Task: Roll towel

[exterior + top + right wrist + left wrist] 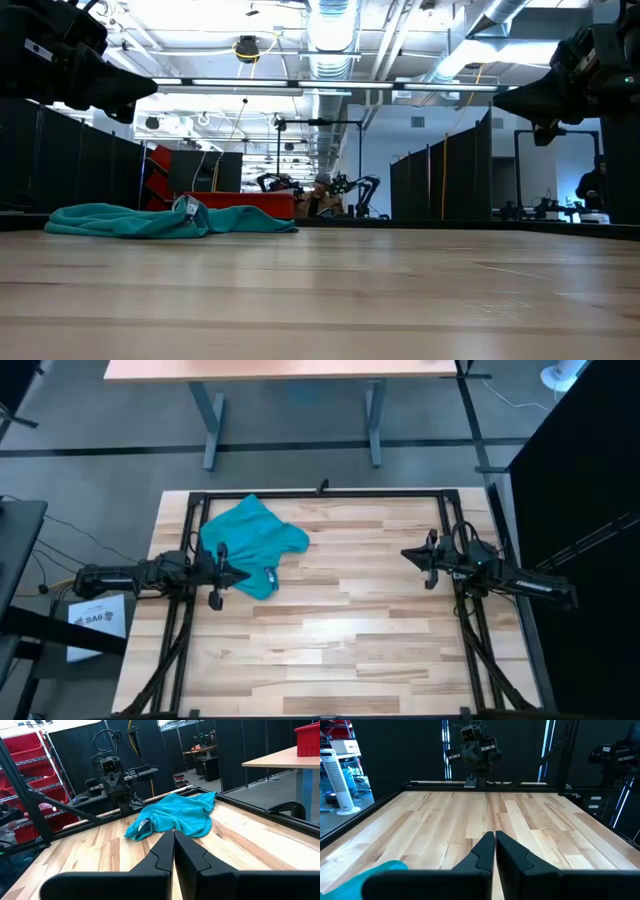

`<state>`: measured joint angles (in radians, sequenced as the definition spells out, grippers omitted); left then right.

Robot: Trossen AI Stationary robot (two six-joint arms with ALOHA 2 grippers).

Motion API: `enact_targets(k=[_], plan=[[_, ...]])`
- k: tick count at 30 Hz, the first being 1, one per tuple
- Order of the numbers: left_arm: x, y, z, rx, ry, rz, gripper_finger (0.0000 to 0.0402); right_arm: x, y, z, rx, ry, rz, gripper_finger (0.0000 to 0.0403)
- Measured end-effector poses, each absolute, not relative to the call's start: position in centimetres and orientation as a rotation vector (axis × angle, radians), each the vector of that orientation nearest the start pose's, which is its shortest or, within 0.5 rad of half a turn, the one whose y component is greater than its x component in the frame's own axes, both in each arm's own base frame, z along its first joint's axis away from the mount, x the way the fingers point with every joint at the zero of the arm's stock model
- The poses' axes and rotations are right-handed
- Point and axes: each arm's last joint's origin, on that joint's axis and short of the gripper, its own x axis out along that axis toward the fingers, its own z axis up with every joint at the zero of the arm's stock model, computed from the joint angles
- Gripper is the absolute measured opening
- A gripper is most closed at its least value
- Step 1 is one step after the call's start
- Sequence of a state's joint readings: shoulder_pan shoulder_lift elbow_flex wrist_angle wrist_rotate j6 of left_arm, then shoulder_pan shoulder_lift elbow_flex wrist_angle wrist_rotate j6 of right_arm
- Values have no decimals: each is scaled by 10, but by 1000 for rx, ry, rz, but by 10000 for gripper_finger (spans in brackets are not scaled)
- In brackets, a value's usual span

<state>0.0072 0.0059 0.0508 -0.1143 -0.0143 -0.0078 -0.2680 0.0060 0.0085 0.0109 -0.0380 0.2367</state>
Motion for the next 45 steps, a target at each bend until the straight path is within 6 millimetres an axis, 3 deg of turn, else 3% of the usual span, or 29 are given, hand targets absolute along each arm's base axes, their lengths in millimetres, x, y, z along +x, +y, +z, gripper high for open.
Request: enact_targets(k=[33, 41, 45], plan=[[95, 2, 173, -2, 14, 39, 0, 94, -25, 167, 234, -40, -228, 0], [90, 6, 204, -257, -279, 172, 0, 94, -25, 167, 234, -40, -227, 0], [87, 8, 232, -202, -194, 247, 0, 94, -25, 167, 233, -40, -230, 0]])
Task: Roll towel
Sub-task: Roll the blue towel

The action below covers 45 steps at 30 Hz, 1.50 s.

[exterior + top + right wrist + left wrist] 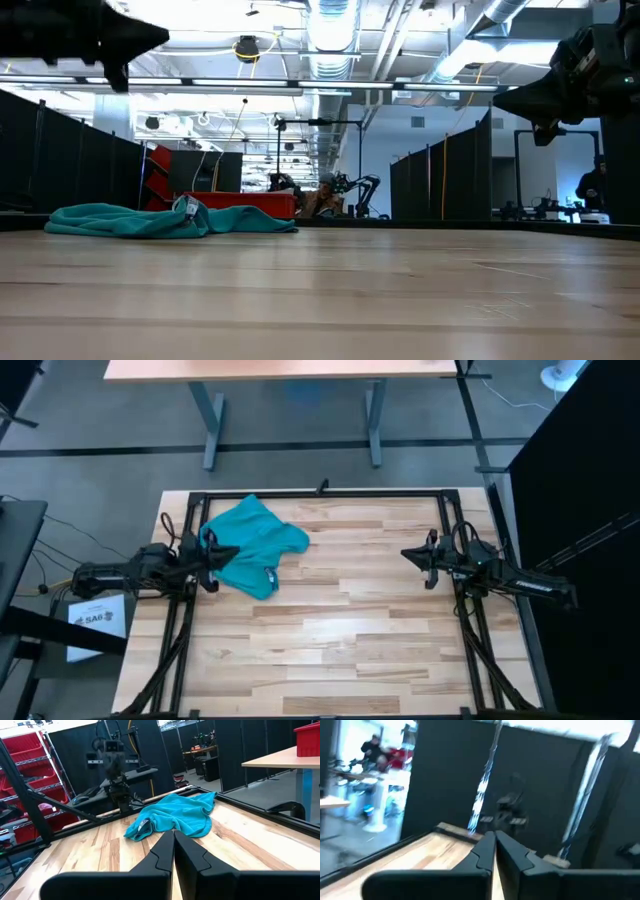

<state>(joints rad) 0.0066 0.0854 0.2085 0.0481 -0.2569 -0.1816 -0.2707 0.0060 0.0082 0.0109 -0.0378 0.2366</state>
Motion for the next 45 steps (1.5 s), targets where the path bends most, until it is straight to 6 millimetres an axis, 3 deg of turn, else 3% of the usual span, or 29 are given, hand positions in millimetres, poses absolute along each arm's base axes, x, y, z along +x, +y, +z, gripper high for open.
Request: enact_targets(k=[4, 9, 13, 16, 21, 27, 37, 41, 45], plan=[[99, 7, 286, -144, -134, 241, 14, 94, -25, 167, 234, -41, -230, 0], [144, 1, 344, -25, 148, 214, 47, 94, -25, 168, 232, -48, -228, 0], [183, -4, 367, -22, 414, 208, 75, 94, -25, 168, 231, -56, -224, 0], [201, -6, 371, -83, 641, 236, 95, 94, -25, 168, 337, -65, -221, 0], [221, -8, 340, -282, 1037, 378, 121, 94, -25, 168, 639, -93, -216, 0], [260, -21, 281, -420, 1326, 427, 130, 94, -25, 167, 661, -93, -211, 0], [308, -34, 192, -471, 1569, 622, 130, 95, -25, 167, 565, -78, -208, 0], [315, -34, 176, -484, 1579, 654, 130, 95, -25, 167, 563, -77, -208, 0], [316, -33, 174, -478, 1569, 695, 130, 95, -25, 167, 563, -76, -208, 0]])
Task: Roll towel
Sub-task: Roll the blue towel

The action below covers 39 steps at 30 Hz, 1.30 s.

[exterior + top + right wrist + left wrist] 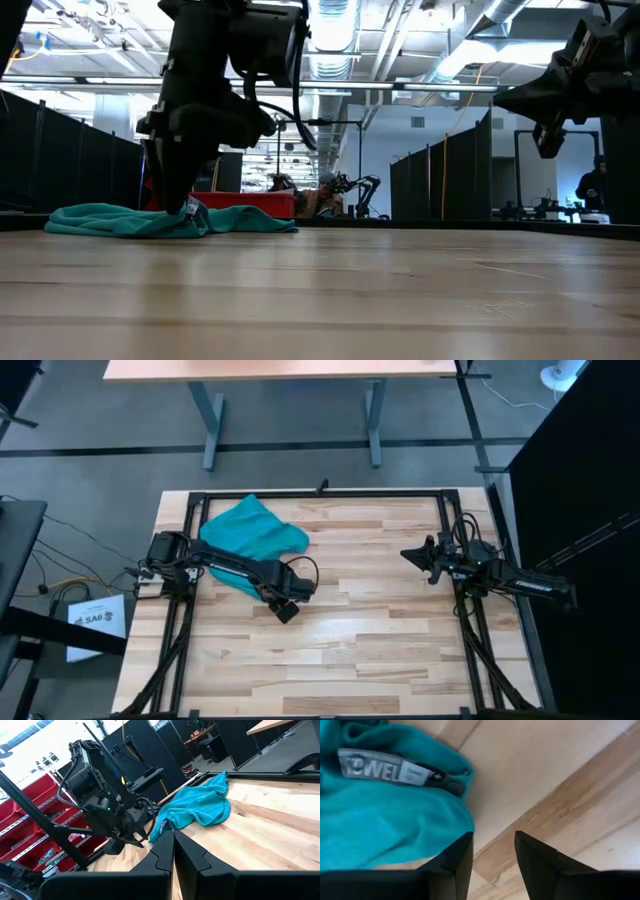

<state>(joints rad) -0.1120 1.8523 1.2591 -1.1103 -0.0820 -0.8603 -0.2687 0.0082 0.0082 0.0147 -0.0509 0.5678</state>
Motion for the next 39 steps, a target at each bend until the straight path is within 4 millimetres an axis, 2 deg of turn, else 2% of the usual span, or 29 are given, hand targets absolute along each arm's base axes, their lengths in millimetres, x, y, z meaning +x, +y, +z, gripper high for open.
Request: enact_targets(k=[4, 11, 19, 24, 32, 37, 39], plan=[[314, -31, 175, -434, 1548, 752, 130, 95, -25, 167, 563, -76, -208, 0], [316, -29, 174, -403, 1529, 732, 130, 95, -24, 167, 578, -77, -207, 0], [304, -28, 158, -411, 1581, 759, 130, 95, -24, 167, 579, -76, -206, 0], [303, -28, 157, -414, 1584, 756, 127, 95, -24, 167, 579, -76, -205, 0], [305, -28, 152, -414, 1560, 730, 79, 95, -24, 167, 582, -75, -205, 0], [301, -28, 149, -409, 1575, 738, 13, 95, -24, 167, 577, -75, -206, 0], [301, -28, 150, -409, 1575, 737, 5, 95, -24, 167, 567, -74, -206, 0]])
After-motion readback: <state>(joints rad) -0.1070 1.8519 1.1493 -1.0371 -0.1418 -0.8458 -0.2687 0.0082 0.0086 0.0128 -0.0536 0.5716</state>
